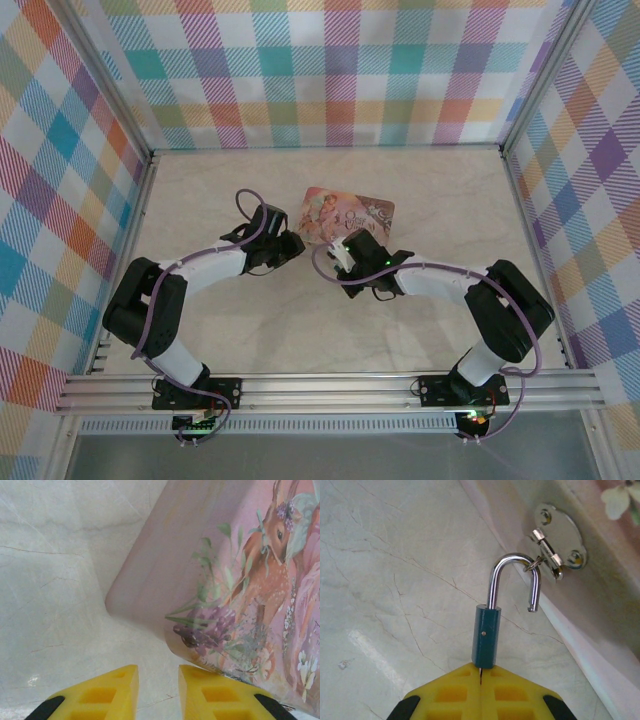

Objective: Unlock a padlock with a key

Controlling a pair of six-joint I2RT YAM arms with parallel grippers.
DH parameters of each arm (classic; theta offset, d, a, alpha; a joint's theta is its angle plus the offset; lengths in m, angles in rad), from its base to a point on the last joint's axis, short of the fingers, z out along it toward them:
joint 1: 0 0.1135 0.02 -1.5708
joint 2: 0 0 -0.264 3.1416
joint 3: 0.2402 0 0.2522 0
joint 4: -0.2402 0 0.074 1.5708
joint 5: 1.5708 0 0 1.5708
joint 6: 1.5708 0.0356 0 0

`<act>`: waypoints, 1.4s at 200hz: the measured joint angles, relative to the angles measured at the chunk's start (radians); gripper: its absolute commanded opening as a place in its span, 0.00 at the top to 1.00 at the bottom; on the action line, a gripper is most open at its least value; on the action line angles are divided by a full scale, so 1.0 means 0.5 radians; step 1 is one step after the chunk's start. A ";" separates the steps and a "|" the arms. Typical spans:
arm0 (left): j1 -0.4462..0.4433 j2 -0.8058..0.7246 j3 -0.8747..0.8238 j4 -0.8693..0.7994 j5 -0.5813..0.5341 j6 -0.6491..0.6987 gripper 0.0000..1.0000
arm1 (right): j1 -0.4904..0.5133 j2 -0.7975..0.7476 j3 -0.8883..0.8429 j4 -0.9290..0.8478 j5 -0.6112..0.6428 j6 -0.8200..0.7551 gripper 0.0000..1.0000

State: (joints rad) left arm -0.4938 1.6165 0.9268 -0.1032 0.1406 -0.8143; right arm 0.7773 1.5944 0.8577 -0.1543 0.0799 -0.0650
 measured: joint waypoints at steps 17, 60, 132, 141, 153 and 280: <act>0.002 0.000 -0.002 0.010 0.040 -0.002 0.72 | 0.006 0.000 0.000 -0.003 0.031 -0.040 1.00; 0.004 -0.059 -0.143 0.091 0.207 -0.014 0.68 | 0.007 -0.001 0.000 -0.004 0.050 -0.098 1.00; 0.004 -0.297 -0.299 0.015 0.375 0.001 0.65 | 0.011 -0.001 0.000 -0.002 0.090 -0.213 1.00; 0.004 -0.300 -0.314 0.005 0.383 0.001 0.65 | 0.017 -0.001 0.000 -0.001 0.108 -0.240 1.00; 0.004 -0.300 -0.333 -0.002 0.389 0.001 0.65 | 0.021 -0.001 0.000 -0.001 0.126 -0.278 1.00; -0.004 -0.270 -0.343 -0.007 0.442 0.016 0.64 | 0.042 -0.001 0.000 0.050 0.220 -0.529 1.00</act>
State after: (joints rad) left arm -0.4957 1.4815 0.7555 -0.1066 0.3614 -0.8062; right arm 0.7982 1.5940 0.8577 -0.1291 0.1902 -0.3298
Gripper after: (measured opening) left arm 0.362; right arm 0.061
